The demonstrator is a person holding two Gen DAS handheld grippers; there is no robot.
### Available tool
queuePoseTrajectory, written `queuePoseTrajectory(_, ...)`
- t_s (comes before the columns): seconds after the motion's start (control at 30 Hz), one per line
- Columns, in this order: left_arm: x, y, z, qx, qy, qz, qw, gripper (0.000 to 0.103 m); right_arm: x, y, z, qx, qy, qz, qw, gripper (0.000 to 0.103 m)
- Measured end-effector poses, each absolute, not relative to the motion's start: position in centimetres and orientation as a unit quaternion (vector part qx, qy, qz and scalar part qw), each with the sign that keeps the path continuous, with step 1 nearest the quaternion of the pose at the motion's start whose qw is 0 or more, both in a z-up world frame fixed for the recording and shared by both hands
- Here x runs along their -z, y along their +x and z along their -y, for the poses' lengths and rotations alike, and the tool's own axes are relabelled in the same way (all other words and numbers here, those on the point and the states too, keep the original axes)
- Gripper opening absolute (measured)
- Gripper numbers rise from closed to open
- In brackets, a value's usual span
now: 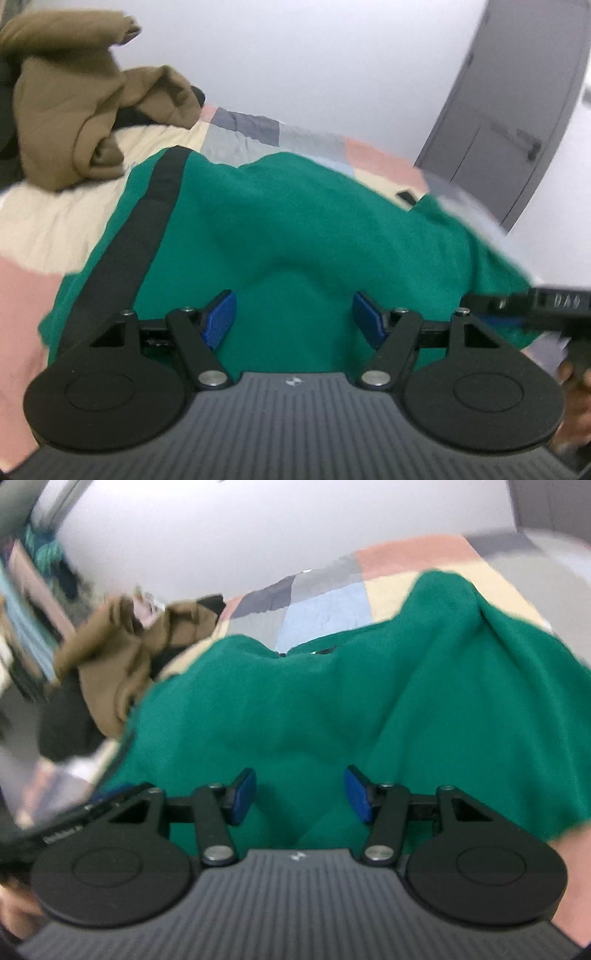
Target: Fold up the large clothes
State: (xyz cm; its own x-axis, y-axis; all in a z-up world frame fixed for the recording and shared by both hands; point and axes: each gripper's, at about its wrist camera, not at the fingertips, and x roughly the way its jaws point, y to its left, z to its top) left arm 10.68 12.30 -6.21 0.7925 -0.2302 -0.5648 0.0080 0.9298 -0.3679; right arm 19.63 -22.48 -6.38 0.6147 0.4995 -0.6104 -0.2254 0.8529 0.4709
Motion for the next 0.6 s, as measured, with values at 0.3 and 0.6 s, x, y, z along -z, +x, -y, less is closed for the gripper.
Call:
queuePoseTrajectory(0.3, 6.6, 7.1, -13.6, 0.093, -0.358, -0.342, 0.864, 0.083, 9.0, 16.4, 27.2, -0.189, 0.401, -0.433, 0.785, 0.089)
queuePoseTrajectory(0.6, 12.8, 9.0, -15.8, 0.062, -0.511, -0.408, 0.754, 0.083, 13.4, 17.9, 30.1, -0.098, 0.523, -0.427, 0.731, 0.088)
